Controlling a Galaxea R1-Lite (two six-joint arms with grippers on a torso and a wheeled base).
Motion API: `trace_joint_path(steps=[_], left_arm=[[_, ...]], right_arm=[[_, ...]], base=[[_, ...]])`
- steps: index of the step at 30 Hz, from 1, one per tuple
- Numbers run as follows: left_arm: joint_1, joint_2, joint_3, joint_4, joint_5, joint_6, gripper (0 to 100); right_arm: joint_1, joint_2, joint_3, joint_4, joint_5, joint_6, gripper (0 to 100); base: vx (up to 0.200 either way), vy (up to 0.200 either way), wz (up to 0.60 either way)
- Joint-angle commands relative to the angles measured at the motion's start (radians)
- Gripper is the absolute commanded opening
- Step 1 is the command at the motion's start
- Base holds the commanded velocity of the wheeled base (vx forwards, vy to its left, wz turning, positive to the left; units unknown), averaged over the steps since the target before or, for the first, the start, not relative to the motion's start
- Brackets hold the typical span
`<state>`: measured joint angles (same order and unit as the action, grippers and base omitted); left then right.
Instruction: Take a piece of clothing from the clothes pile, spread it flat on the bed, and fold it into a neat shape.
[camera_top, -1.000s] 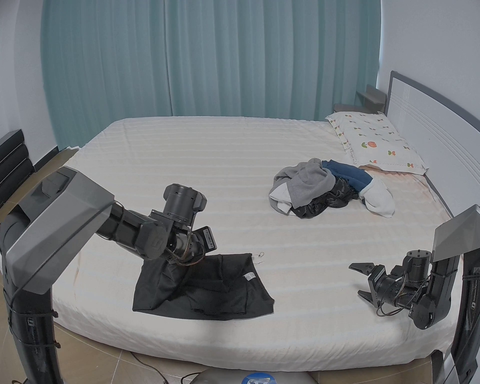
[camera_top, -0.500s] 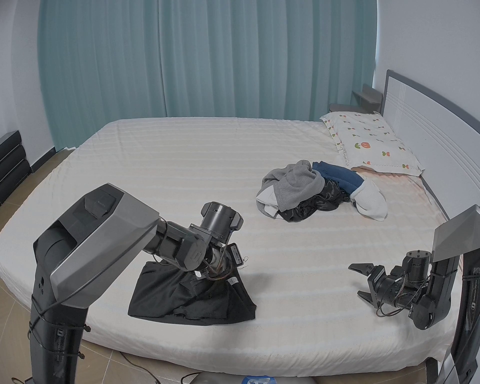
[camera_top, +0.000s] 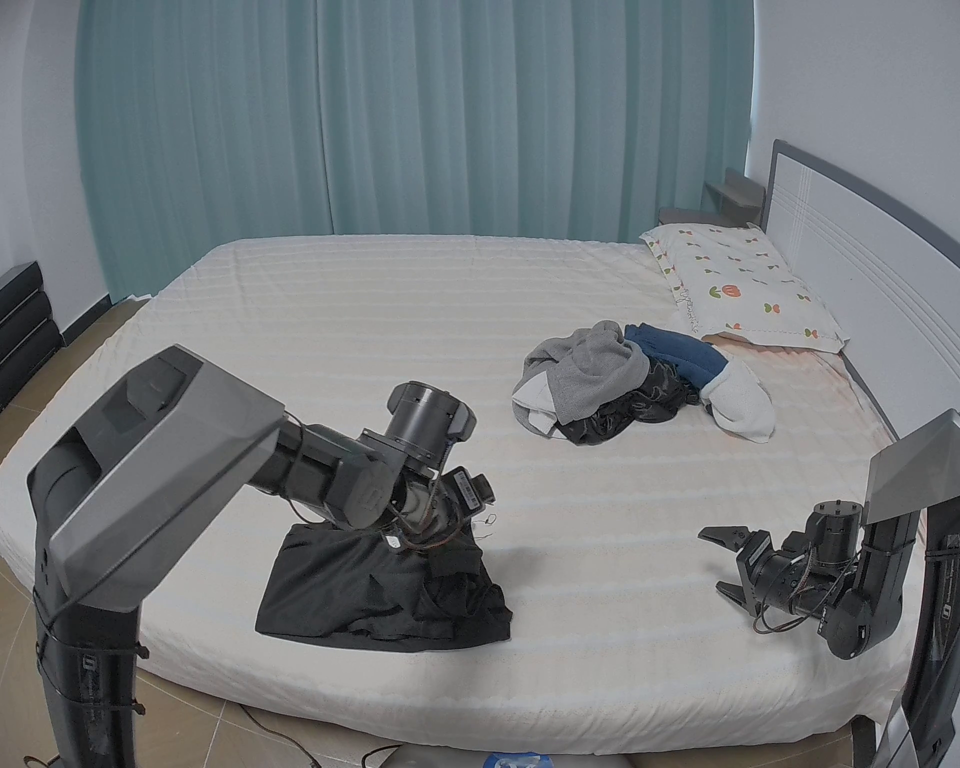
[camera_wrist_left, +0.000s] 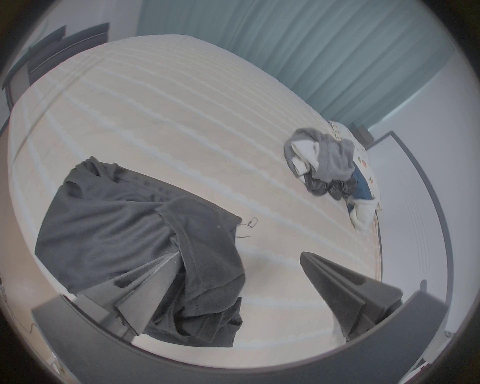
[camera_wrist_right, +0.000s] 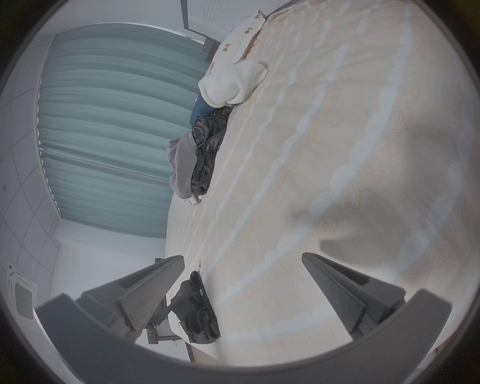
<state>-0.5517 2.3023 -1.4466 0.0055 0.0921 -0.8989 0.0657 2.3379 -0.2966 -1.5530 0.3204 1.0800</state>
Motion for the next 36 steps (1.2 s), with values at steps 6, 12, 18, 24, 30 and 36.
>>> trace_joint_path(steps=[6, 12, 18, 24, 30, 36], left_arm=[[0.124, -0.201, 0.272, -0.065, -0.14, -0.052, 100], [0.242, -0.236, 0.474, -0.208, -0.244, -0.1, 100], [0.343, -0.236, 0.588, -0.357, -0.327, -0.126, 100], [0.423, -0.221, 0.588, -0.36, -0.368, -0.124, 100], [0.461, -0.204, 0.581, -0.358, -0.404, -0.123, 100], [0.469, -0.182, 0.574, -0.363, -0.404, -0.123, 100]], right_arm=[[0.002, 0.0, 0.001, -0.009, 0.0, 0.0, 100], [0.002, 0.0, 0.001, -0.009, 0.0, 0.0, 100], [0.0, 0.0, 0.002, -0.009, 0.0, 0.0, 100], [0.002, 0.001, 0.002, -0.009, 0.0, 0.0, 100], [0.003, 0.001, 0.002, -0.009, 0.0, -0.002, 100], [0.003, 0.001, 0.002, -0.009, 0.0, -0.002, 100]], base=[[0.0, 0.0, 0.0], [0.0, 0.0, 0.0], [0.0, 0.0, 0.0], [0.0, 0.1, 0.0], [0.0, 0.2, 0.0], [0.0, 0.2, 0.0]])
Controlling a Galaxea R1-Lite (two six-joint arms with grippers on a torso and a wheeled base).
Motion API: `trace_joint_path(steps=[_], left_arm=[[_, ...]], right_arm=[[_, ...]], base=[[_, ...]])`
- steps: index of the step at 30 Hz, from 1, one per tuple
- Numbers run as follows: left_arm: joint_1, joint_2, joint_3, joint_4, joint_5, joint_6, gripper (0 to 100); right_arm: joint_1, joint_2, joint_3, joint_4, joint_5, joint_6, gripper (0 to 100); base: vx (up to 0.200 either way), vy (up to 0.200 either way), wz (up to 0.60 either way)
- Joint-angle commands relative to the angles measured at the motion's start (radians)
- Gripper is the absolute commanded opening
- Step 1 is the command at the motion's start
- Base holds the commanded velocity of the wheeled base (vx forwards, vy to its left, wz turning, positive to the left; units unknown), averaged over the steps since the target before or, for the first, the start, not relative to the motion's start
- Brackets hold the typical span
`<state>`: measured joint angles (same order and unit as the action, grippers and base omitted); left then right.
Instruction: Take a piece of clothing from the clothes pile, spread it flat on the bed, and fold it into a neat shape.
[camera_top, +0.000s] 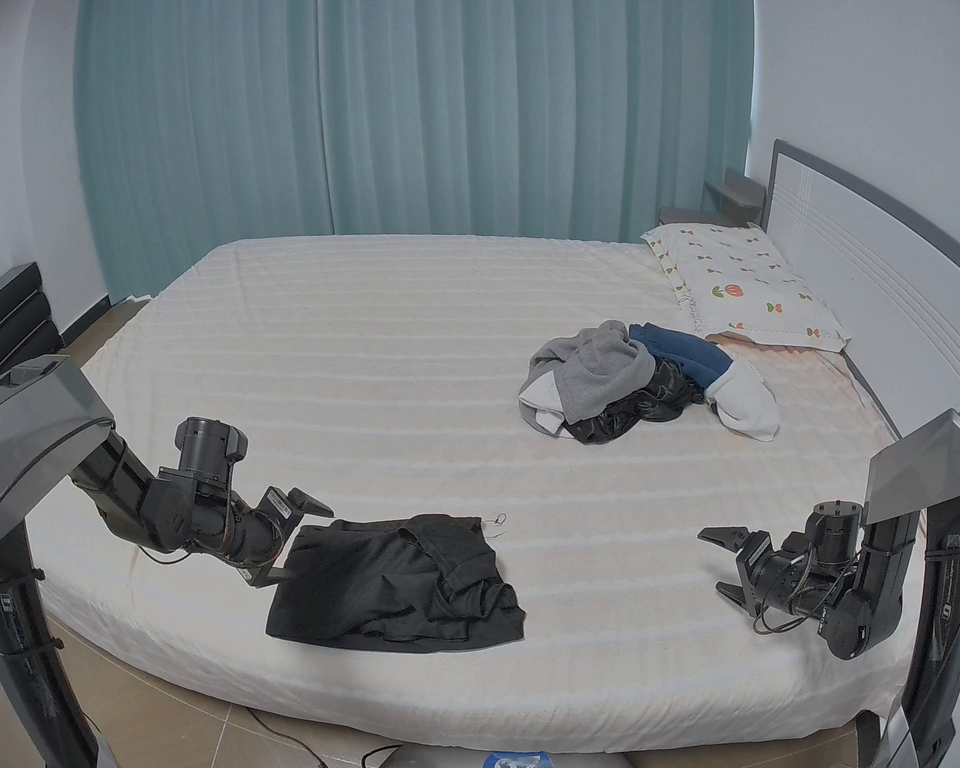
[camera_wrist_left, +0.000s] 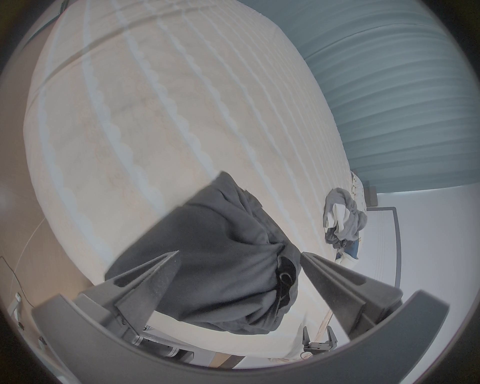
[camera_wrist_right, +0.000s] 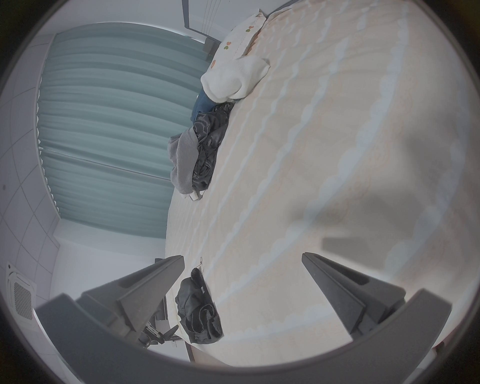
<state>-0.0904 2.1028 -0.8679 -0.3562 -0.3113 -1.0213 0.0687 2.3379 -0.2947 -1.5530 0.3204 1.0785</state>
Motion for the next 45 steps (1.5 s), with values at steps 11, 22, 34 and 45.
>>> trace_joint_path(steps=[11, 22, 34, 45], left_arm=[[0.011, 0.019, -0.006, 0.0, 0.0, -0.003, 100], [0.011, 0.023, -0.01, 0.002, 0.0, -0.003, 100], [0.006, 0.026, -0.008, -0.003, 0.003, -0.008, 100], [0.001, 0.033, -0.008, -0.006, 0.008, -0.005, 100]], right_arm=[[0.0, 0.0, 0.0, -0.009, 0.0, 0.0, 100], [-0.001, 0.0, -0.001, -0.009, 0.0, 0.001, 100], [0.011, -0.014, -0.008, -0.009, -0.018, 0.003, 100], [0.203, -0.163, -0.023, 0.034, -0.158, -0.017, 100]], base=[[0.0, 0.2, 0.0], [0.0, 0.2, 0.0], [0.0, 0.1, 0.0], [0.0, 0.0, 0.0]])
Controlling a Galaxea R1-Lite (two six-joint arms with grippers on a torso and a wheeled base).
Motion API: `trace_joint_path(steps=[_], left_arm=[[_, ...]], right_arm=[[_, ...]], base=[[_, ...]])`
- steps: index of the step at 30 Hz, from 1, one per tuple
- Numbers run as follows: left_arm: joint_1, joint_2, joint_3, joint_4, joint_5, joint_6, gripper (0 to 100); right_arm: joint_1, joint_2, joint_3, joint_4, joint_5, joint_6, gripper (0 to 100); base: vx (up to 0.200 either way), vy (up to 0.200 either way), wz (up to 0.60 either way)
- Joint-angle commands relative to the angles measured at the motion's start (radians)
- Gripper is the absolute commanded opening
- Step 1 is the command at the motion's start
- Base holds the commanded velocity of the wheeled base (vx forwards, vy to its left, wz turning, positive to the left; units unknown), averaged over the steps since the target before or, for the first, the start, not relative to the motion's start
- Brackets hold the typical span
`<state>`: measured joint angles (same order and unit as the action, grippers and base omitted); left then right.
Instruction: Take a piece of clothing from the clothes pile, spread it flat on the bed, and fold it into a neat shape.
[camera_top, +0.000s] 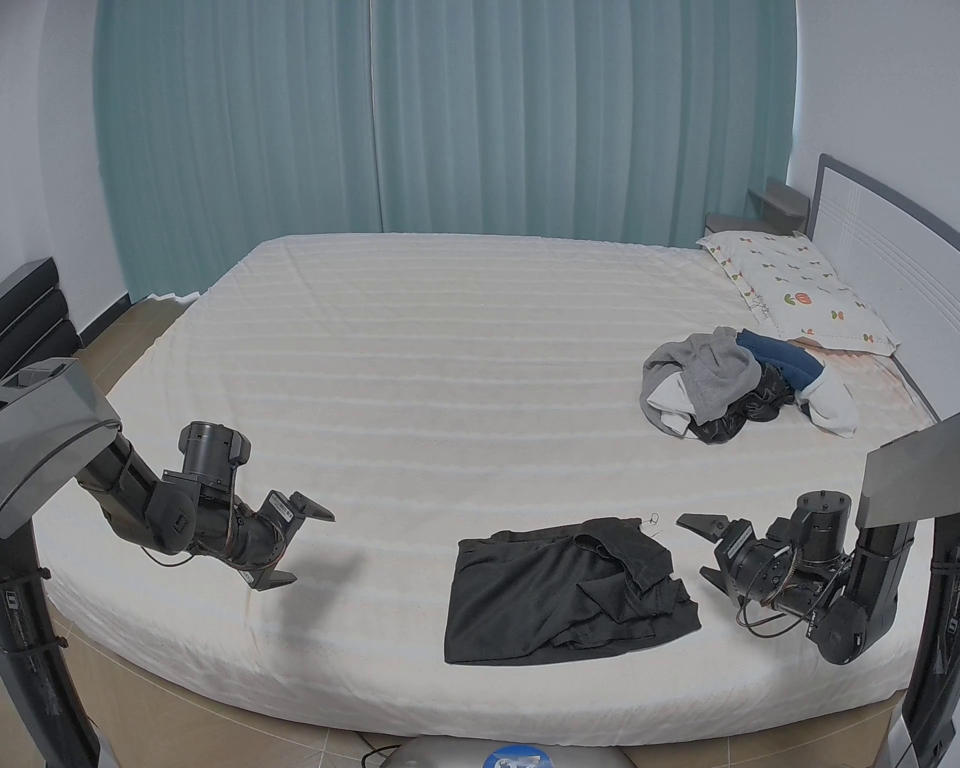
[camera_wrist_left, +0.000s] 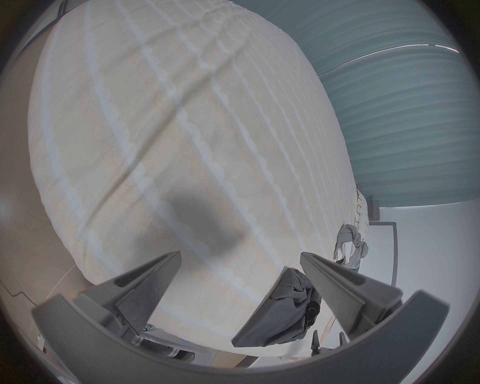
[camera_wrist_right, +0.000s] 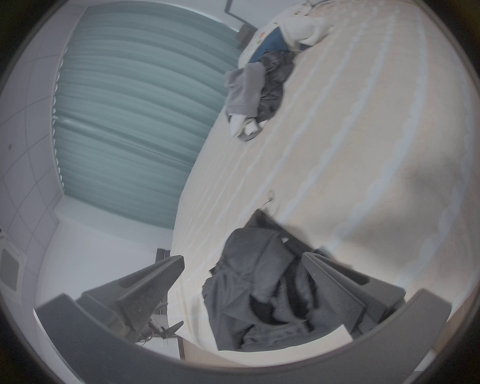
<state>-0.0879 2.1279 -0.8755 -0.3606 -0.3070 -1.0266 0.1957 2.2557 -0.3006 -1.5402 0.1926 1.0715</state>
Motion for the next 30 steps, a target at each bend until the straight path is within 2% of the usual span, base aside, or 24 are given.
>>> trace_joint_path(steps=[1, 2, 4, 5, 6, 7, 9, 16, 24, 30], left_arm=[[-0.001, 0.007, 0.0, -0.001, 0.003, 0.0, 100], [-0.003, 0.009, 0.0, -0.003, 0.009, 0.003, 100], [-0.003, 0.009, 0.0, -0.003, 0.011, 0.003, 100], [-0.003, 0.009, 0.0, -0.003, 0.011, 0.003, 100], [-0.001, 0.01, 0.0, -0.003, 0.012, 0.002, 100], [-0.003, 0.01, 0.0, -0.003, 0.012, 0.002, 100], [-0.003, 0.014, 0.0, -0.006, 0.012, 0.0, 100], [-0.003, 0.015, -0.002, -0.006, 0.014, 0.0, 100], [-0.003, 0.015, -0.002, -0.006, 0.014, 0.003, 100], [-0.003, 0.015, 0.0, -0.006, 0.014, 0.005, 100]], right_arm=[[0.076, -0.081, -0.017, 0.022, -0.03, -0.01, 100], [0.122, -0.127, -0.075, 0.12, -0.03, -0.013, 100], [0.16, -0.16, -0.153, 0.259, -0.039, -0.013, 100], [0.16, -0.16, -0.153, 0.259, -0.039, -0.013, 100], [0.194, -0.191, -0.256, 0.417, -0.051, -0.01, 100], [0.2, -0.194, -0.272, 0.442, -0.054, -0.008, 100], [0.258, -0.18, -0.388, 0.597, -0.071, -0.002, 100], [0.346, -0.05, -0.514, 0.629, -0.074, -0.019, 100], [0.355, 0.016, -0.644, 0.756, -0.079, -0.031, 100], [0.349, 0.028, -0.677, 0.828, -0.104, -0.05, 100]], base=[[0.0, 0.0, 0.0], [0.0, 0.0, 0.0], [0.0, 0.0, 0.0], [0.0, 0.0, 0.0], [0.0, 0.0, 0.0], [0.0, 0.0, 0.0], [0.0, 0.0, 0.0], [0.0, 0.0, 0.0], [0.0, 0.0, 0.0], [0.0, 0.0, 0.0]])
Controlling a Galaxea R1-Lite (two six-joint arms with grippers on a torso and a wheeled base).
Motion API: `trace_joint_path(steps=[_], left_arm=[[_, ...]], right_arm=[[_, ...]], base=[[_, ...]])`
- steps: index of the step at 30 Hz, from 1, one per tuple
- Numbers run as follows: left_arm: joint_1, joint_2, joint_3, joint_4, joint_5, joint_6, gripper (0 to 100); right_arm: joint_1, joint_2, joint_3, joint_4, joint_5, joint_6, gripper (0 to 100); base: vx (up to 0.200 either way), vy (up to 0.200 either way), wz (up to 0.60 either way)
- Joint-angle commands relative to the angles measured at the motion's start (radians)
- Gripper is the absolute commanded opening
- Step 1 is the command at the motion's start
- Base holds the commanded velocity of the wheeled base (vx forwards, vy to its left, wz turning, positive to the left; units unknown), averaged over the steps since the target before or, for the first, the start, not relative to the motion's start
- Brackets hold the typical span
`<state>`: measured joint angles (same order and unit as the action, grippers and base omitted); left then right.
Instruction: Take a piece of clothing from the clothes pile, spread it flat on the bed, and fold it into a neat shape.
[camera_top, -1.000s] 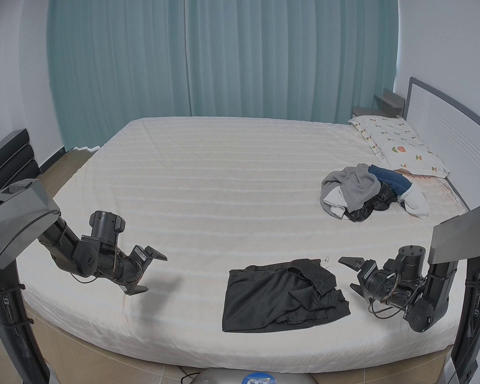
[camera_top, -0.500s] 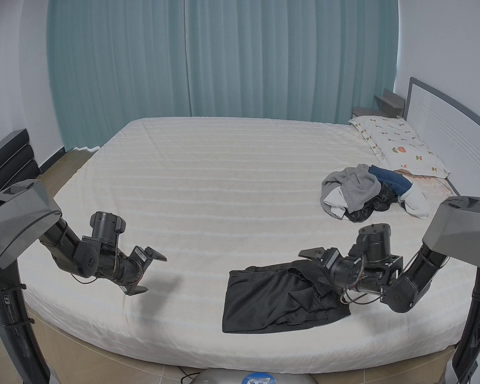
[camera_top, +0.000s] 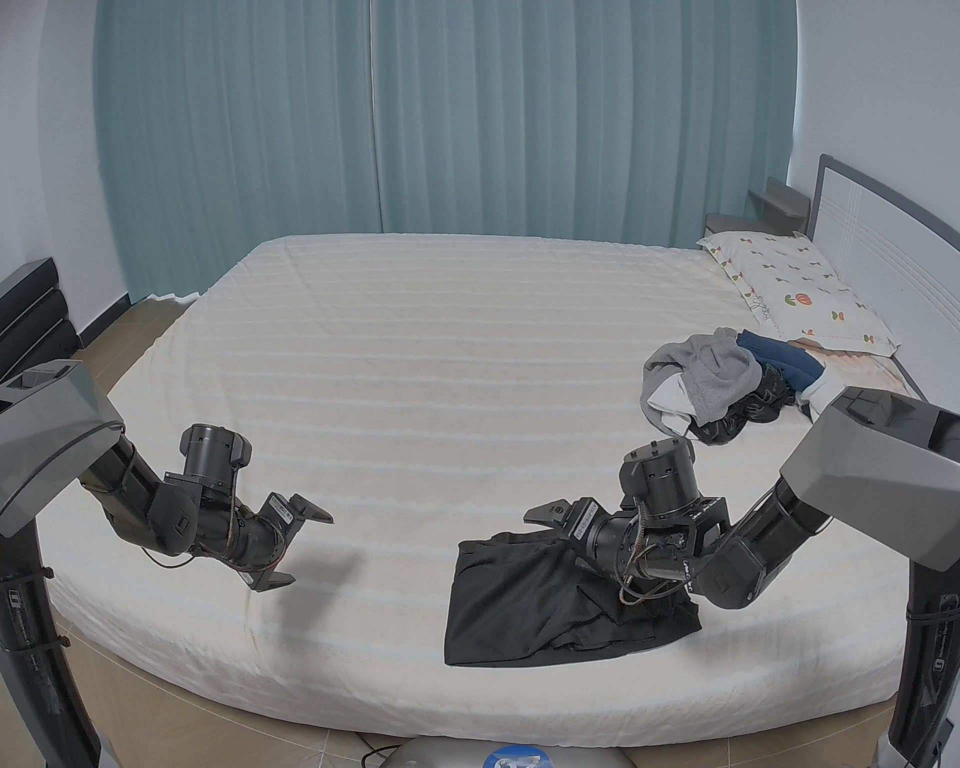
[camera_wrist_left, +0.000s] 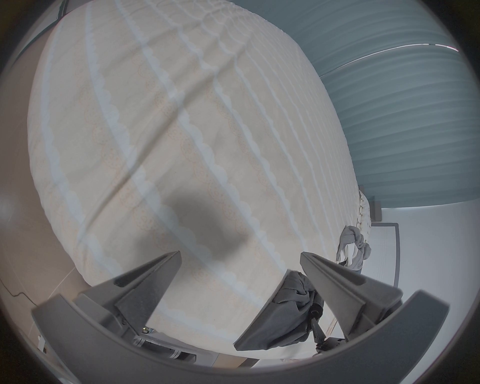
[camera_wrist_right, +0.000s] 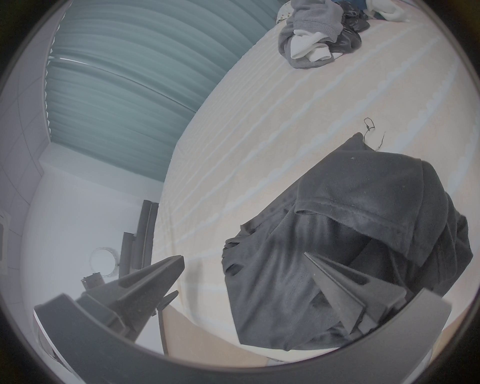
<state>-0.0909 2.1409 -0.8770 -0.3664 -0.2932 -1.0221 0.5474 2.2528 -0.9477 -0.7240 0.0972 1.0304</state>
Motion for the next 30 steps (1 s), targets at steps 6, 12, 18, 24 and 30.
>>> trace_joint_path(steps=[6, 12, 18, 24, 30], left_arm=[[0.0, 0.002, 0.0, 0.0, 0.0, 0.0, 100], [0.0, 0.004, -0.005, 0.001, 0.0, -0.004, 100], [0.0, 0.004, -0.005, 0.001, 0.002, -0.003, 100], [0.0, 0.004, -0.005, 0.001, 0.002, -0.003, 100], [0.0, 0.004, -0.005, 0.001, 0.002, -0.003, 100]], right_arm=[[-0.054, 0.056, -0.092, 0.086, -0.082, -0.044, 100], [-0.155, 0.067, -0.103, 0.123, -0.117, -0.089, 100], [-0.221, 0.004, -0.06, 0.121, -0.114, -0.081, 100], [-0.268, -0.007, -0.043, 0.121, -0.116, -0.087, 100], [-0.325, 0.008, -0.008, 0.087, -0.073, -0.079, 100]], base=[[0.0, 0.0, 0.0], [0.0, 0.0, 0.0], [0.0, 0.0, 0.0], [0.0, 0.0, 0.0], [0.0, 0.0, 0.0]])
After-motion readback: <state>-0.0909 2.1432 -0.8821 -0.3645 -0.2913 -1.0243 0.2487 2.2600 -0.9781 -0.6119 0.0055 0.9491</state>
